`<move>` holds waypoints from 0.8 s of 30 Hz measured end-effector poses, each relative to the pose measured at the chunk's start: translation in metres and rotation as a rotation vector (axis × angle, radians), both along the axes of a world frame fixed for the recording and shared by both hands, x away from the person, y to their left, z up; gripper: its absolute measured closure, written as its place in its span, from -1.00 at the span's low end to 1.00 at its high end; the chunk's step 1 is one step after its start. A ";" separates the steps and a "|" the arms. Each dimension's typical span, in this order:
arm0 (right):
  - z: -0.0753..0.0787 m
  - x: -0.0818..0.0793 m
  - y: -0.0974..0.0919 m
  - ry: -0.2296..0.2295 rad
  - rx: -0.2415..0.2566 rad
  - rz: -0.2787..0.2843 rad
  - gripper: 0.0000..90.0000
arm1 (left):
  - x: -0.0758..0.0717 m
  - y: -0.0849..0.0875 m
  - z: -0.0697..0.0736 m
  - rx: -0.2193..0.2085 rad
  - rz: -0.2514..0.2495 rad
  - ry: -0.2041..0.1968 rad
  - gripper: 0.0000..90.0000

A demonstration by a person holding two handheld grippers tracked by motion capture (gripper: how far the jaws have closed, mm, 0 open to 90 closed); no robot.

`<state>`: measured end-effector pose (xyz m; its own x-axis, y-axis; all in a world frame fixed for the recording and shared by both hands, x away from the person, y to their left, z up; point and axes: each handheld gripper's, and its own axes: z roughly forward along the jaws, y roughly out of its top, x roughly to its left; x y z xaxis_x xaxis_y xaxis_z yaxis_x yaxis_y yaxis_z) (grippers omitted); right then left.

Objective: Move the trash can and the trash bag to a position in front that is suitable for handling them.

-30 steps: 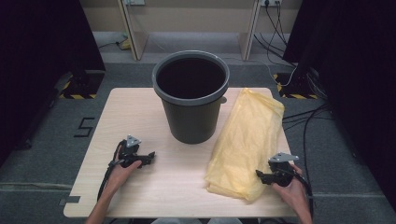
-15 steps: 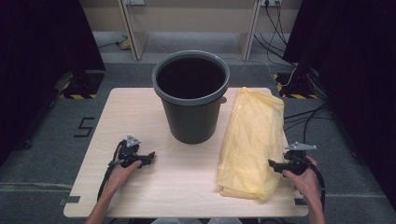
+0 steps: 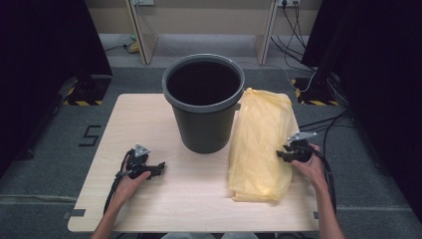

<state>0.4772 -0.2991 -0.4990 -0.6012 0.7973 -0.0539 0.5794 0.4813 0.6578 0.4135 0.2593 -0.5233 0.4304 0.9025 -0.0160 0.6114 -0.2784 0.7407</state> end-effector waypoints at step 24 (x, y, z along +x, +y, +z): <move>0.001 -0.041 -0.035 -0.032 -0.046 -0.136 0.00 | 0.000 0.000 0.000 0.000 0.000 0.000 -0.69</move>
